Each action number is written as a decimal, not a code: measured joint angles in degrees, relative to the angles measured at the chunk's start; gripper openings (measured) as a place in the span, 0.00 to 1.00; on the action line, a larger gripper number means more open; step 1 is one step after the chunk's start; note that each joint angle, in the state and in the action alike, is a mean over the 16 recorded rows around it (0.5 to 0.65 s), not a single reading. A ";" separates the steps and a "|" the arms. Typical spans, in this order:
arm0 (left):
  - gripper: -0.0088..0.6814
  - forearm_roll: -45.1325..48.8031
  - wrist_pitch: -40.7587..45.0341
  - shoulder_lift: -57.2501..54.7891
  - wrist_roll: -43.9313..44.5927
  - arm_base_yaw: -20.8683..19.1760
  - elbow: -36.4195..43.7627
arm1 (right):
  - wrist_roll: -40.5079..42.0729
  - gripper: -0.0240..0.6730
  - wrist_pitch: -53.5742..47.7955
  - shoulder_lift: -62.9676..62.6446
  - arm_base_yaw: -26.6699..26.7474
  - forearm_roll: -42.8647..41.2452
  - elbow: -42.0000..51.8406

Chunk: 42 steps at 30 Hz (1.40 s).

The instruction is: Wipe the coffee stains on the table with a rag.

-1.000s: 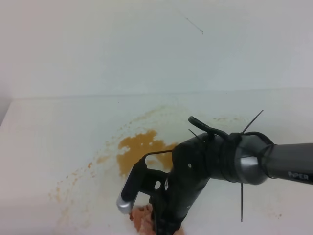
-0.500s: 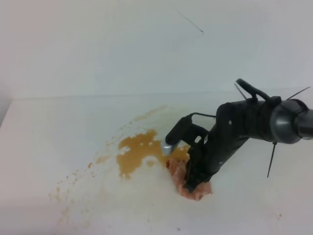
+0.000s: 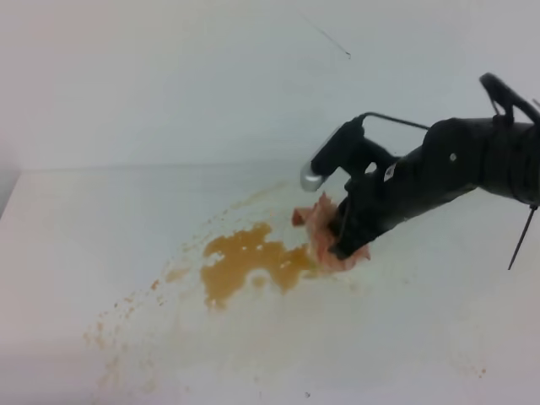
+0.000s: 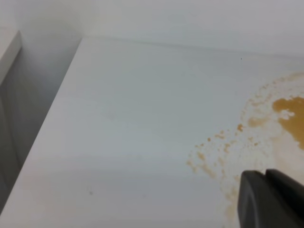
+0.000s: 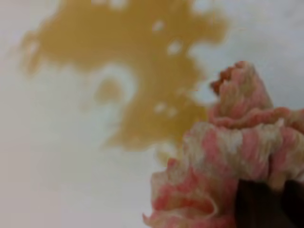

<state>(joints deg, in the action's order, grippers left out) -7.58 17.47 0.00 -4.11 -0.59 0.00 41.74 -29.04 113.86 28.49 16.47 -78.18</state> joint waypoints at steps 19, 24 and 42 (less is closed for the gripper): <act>0.01 0.00 0.00 0.00 0.00 0.00 0.00 | -1.20 0.09 5.59 10.15 -3.49 10.49 -1.76; 0.01 0.00 0.00 0.00 0.00 0.00 0.00 | -0.19 0.09 2.62 13.45 -2.57 13.35 -6.02; 0.01 0.00 0.00 0.00 0.00 0.00 0.00 | -1.30 0.09 -14.86 25.14 4.98 11.54 -32.46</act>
<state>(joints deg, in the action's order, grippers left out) -7.58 17.47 0.00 -4.11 -0.59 0.00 40.45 -43.90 139.01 33.47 28.01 -110.64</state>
